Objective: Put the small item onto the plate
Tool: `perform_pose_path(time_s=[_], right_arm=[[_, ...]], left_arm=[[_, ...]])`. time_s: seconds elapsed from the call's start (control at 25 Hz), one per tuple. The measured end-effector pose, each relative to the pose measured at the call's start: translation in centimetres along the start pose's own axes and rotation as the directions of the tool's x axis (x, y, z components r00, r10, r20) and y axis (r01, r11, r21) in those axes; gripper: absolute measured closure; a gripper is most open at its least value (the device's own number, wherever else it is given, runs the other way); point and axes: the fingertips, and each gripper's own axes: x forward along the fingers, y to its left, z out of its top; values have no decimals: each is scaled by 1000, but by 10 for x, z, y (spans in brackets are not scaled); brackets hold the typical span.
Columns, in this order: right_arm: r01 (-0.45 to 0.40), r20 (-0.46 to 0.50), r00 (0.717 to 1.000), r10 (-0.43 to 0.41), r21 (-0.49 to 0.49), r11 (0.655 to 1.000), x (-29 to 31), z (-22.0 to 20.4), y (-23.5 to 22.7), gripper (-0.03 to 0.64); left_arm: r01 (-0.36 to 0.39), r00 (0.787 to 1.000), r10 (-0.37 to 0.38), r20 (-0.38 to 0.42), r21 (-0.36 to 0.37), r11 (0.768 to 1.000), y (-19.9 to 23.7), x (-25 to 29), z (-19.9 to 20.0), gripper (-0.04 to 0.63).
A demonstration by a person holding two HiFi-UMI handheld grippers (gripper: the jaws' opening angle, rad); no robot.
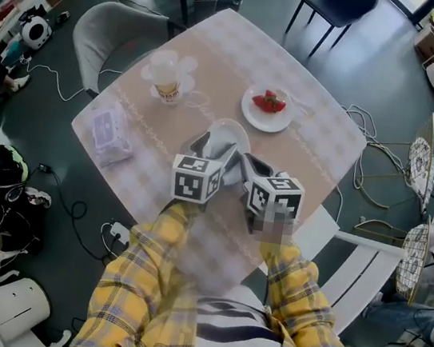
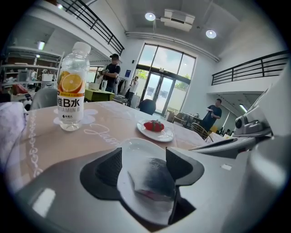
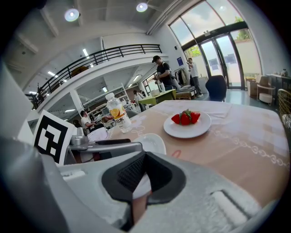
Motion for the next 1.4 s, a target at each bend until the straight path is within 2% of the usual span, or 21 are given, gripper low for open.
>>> perform_pose_path(time_s=[0.12,0.36,0.52,0.96,1.4], right_arm=[[2,0,1000,-2,0,1000,-2,-1,-1,618],[-13,3,1000,13,7,1000,-5,-4,2,618],[-29,9,1000,29,5,1000,-11,-7,7,618],[-62,26,998,63,-28,998,-46,-21,25,618],[-100,34,994,101,-33,994,-99,-57,37,618]], left_arm=[[-10,1000,10,26,-18,1000,2,-6,3,298],[-4,997,9,77,-58,998,2,-30,4,524],[-30,995,37,94,-70,997,-1,-48,-2,585],[-70,993,79,88,-100,993,-28,-94,-30,593],[-95,989,106,105,-106,990,-71,-144,-65,594]])
